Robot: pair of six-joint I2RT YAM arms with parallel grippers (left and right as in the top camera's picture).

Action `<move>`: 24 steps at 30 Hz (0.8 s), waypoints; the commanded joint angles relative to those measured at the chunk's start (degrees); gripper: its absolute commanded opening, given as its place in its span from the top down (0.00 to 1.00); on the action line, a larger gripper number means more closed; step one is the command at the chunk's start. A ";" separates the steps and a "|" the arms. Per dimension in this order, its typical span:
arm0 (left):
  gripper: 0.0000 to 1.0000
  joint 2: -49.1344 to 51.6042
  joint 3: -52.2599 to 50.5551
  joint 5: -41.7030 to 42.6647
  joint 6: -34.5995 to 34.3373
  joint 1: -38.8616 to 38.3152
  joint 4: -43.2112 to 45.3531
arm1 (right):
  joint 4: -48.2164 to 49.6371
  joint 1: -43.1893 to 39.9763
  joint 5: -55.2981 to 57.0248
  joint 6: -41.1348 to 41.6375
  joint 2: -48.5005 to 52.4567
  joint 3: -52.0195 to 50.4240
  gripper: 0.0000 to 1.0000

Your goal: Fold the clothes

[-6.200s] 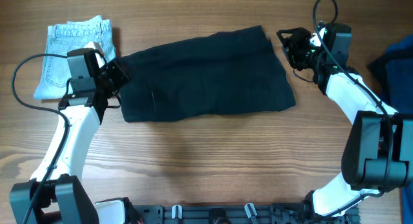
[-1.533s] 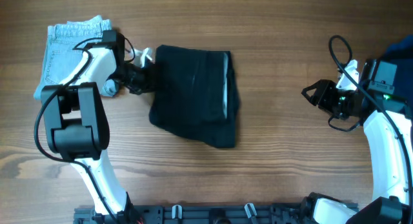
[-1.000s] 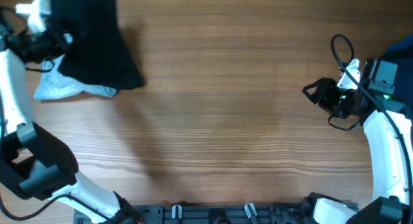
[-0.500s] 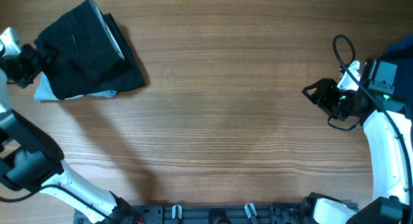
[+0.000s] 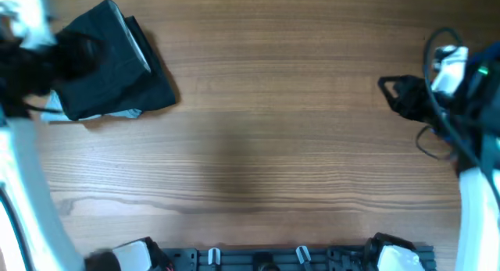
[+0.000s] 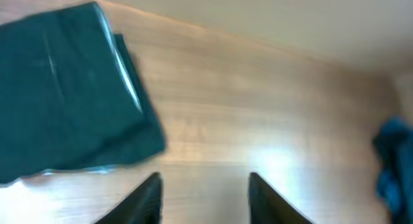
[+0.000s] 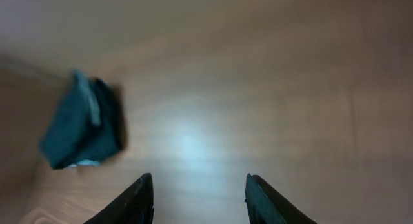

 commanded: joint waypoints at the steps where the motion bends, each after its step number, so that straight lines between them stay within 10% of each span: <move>1: 0.40 -8.55 0.50 -21.29 -5.99 -14.58 -6.62 | -1.11 0.22 -4.39 -3.65 -9.97 2.47 0.39; 4: 0.00 -11.56 0.48 -27.67 -9.60 -22.36 -12.76 | -3.04 0.22 -4.35 -3.52 -15.28 2.47 0.00; 24: 0.00 -11.43 0.46 -27.65 -9.57 -24.46 -14.27 | -4.85 5.70 6.29 17.11 -10.27 1.86 0.00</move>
